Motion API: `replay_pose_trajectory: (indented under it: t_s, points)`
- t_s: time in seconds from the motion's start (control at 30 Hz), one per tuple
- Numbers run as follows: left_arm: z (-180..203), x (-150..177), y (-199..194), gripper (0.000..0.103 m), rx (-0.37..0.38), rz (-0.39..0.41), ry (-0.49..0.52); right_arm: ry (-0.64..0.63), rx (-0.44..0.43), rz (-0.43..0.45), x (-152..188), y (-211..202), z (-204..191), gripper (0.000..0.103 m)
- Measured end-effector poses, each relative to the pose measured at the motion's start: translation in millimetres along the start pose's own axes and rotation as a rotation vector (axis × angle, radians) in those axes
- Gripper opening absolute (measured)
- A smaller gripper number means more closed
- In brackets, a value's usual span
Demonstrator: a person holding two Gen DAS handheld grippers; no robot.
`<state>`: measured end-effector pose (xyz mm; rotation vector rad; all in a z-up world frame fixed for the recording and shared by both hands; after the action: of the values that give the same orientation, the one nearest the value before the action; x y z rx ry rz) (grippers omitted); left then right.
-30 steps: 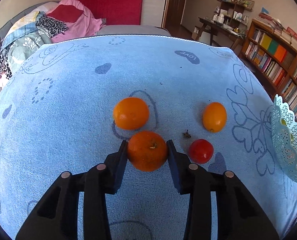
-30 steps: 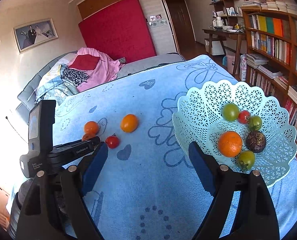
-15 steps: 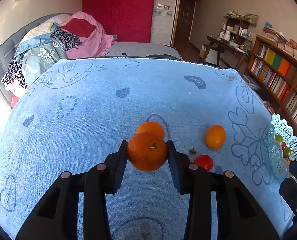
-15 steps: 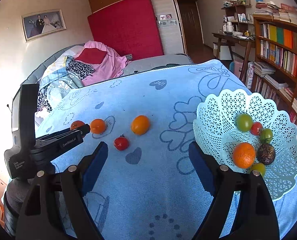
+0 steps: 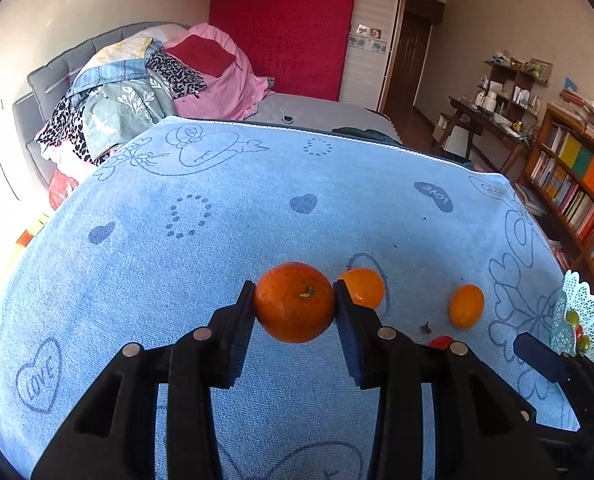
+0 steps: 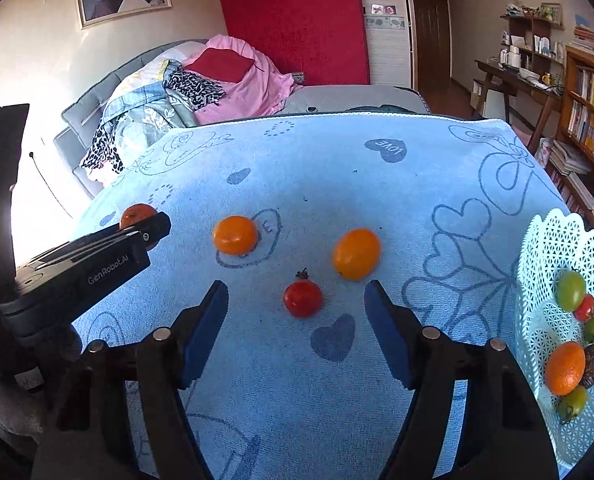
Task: Organize fruits
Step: 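Grasp the last red tomato with the right tool while the left tool holds the orange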
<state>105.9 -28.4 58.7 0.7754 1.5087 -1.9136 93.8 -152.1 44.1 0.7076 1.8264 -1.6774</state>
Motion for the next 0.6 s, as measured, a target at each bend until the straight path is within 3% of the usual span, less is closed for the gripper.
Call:
replay_pose_trajectory:
  t_s: [0.23,0.6]
  points:
    - [-2,0,-2,0.039,0.003,-0.003,-0.009,0.008,-0.002,-0.062,2,26,-2,0.048]
    - [1,2,0,0.039,0.011,-0.014,-0.009,-0.001,0.013,-0.117,2,54,-5,0.036]
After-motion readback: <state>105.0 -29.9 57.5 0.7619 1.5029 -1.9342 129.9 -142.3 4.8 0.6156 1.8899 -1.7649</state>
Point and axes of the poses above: each gripper's, at about its wrist camera, not at the fingertips, and y roughly the way its jaws point, z to its right, x to its underside, the point moved 2 cm from there along y, roughly the way its jaws point, and after that the axes turned 8 degrees about x, right-handed, at the moved point
